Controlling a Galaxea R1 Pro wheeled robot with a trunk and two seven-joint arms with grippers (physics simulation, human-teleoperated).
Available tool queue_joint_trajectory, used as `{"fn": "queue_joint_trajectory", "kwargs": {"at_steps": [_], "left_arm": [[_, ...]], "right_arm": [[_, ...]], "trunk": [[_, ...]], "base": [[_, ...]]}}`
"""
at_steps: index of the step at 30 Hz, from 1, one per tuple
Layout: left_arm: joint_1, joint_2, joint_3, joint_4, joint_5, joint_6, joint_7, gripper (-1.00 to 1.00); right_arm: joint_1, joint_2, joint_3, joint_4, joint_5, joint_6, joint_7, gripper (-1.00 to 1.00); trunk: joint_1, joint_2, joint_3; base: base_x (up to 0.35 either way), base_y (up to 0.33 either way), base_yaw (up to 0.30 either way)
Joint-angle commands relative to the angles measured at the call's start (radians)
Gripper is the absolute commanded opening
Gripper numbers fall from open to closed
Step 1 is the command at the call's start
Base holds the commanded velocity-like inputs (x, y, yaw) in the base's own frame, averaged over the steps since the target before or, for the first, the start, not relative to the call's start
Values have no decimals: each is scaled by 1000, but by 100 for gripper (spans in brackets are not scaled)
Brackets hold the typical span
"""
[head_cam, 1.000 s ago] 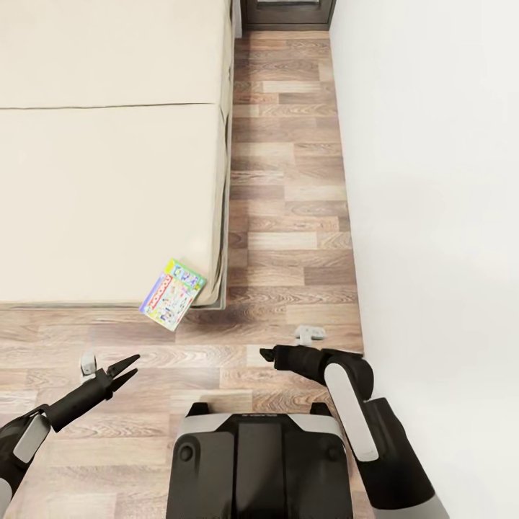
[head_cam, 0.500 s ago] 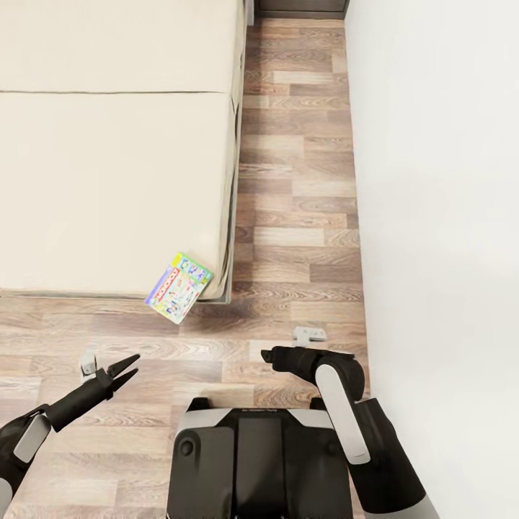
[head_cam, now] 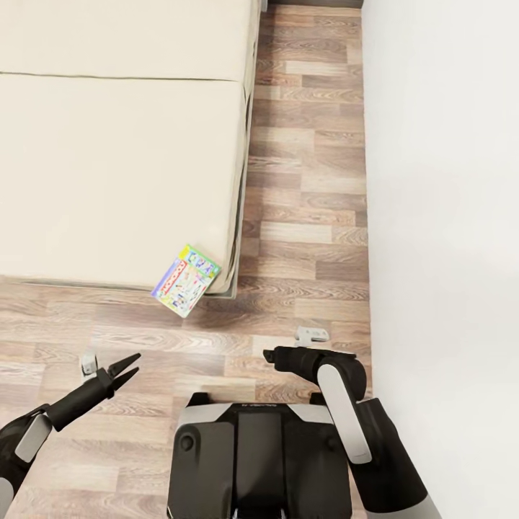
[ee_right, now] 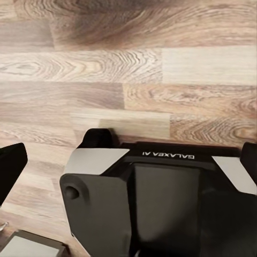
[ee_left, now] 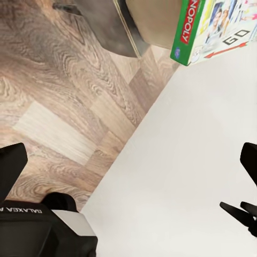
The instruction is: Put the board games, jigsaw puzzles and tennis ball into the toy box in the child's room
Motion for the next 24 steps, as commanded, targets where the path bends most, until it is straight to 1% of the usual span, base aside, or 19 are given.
{"fn": "queue_joint_trajectory", "kwargs": {"at_steps": [1,3,5,7,9,12,19,24], "left_arm": [[-1,-2,0,-3,3,10,-2,100],[-4,-4,-2,-8,3,11,0,100],[-12,-16,-4,-17,2,12,3,100],[-25,-39,-7,-27,1,13,7,100],[-39,-49,-7,-31,1,14,10,100],[-57,-57,-8,-34,1,13,11,100],[-73,-73,-10,-38,0,11,2,100],[-89,-77,-10,-41,0,9,-5,100]], "right_arm": [[0,-1,-1,-1,-10,2,-10,100],[0,-2,-1,-1,-10,3,-10,100],[0,-2,-2,-1,-10,3,-10,100],[0,-3,-3,-1,-10,3,-9,100],[0,-4,-4,-1,-11,3,-8,100],[0,-6,-5,-1,-11,3,-8,100],[0,-7,-5,-1,-11,3,-7,100],[0,-6,-4,-1,-11,3,-6,100]], "trunk": [[0,-1,-2],[0,-1,-5],[0,-1,-9],[0,-1,-12],[0,-1,-15],[0,-1,-20],[0,-1,-32],[0,-1,-40]], "base": [[0,0,95],[0,0,95],[0,0,94],[0,0,90],[0,0,86],[0,0,79],[0,0,72],[0,0,40]]}}
